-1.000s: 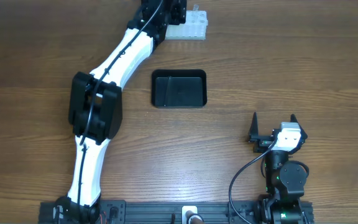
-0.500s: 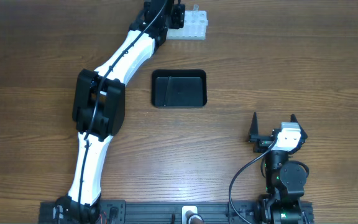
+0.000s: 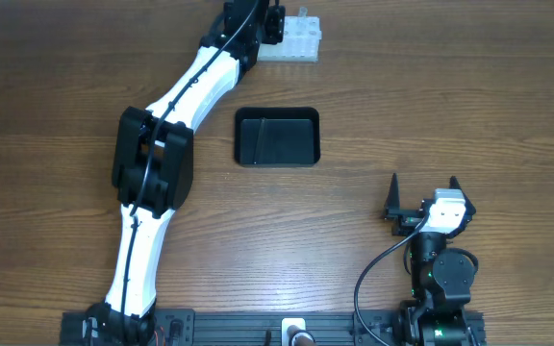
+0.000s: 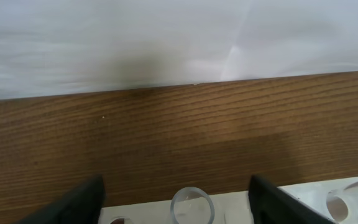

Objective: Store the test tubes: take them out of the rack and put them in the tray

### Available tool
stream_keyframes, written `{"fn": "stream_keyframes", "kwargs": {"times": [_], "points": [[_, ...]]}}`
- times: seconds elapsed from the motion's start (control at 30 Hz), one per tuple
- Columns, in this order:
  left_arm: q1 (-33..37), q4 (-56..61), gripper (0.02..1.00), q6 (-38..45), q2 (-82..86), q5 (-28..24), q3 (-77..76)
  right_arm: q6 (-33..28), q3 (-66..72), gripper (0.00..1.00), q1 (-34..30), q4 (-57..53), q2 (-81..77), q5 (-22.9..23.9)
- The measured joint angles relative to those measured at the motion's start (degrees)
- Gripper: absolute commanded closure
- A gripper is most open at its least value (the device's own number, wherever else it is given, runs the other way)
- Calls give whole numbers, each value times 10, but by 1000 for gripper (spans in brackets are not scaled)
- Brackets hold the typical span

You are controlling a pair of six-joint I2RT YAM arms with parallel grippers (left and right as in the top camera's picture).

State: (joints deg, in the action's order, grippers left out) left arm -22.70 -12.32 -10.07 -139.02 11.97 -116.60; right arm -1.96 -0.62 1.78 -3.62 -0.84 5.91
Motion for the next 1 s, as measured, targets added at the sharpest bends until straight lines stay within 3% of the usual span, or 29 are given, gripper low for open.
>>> {"fn": "stream_keyframes", "kwargs": {"times": [0.1,0.4,0.6,1.0], "points": [[0,0,549,3,0,1,0,0,0,9,0,0,0,0],[0,2,737,5,0,1,0,0,0,7,0,0,0,0],[0,2,915,5,0,1,0,0,0,9,0,0,0,0],[0,5,978,7,0,1,0,0,0,9,0,0,0,0]]}}
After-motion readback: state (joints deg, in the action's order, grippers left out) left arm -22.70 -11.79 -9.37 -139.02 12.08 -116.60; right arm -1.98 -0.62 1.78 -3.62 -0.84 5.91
